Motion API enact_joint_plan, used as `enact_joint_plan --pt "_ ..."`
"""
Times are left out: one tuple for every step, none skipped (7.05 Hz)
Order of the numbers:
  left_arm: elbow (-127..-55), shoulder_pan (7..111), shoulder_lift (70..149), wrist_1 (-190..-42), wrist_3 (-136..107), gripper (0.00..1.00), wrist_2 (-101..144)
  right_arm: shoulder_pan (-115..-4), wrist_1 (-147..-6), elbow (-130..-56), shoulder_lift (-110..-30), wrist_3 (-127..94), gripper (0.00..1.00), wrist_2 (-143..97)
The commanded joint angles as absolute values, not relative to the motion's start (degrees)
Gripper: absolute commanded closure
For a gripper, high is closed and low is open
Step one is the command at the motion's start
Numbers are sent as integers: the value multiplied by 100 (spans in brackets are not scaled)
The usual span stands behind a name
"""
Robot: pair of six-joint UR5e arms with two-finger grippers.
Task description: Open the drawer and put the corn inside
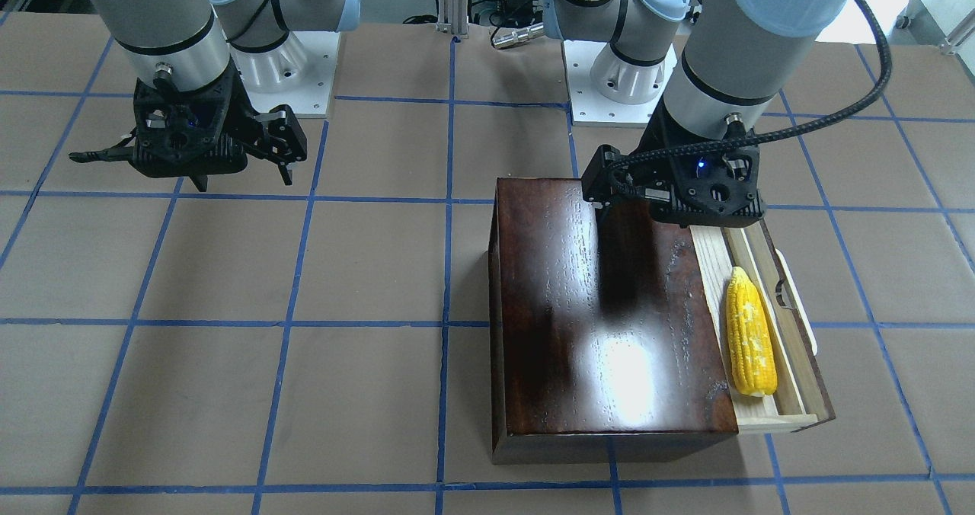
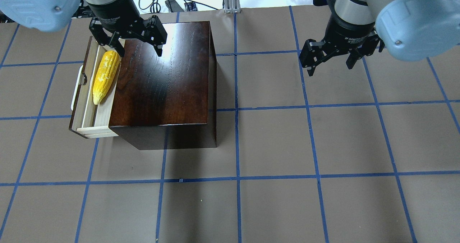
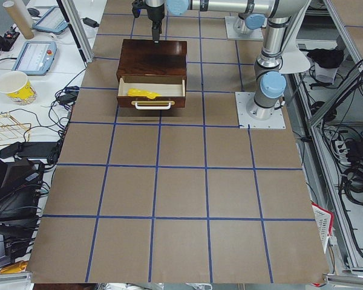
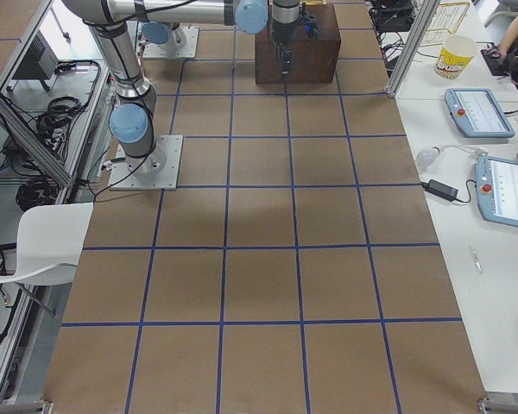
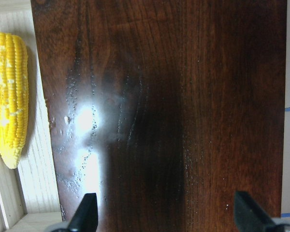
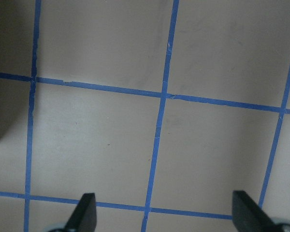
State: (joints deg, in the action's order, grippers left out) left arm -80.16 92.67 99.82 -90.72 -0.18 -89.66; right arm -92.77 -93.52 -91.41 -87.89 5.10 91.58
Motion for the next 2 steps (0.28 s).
enact_joint_plan --pt "-8024 9255 9976 -9070 -18 0 -8956 -9273 -9352 -9141 -8789 510 0 9158" --pt "-8024 9255 9958 -9070 -18 0 -8956 -9290 -9352 -9141 -8789 510 0 9158"
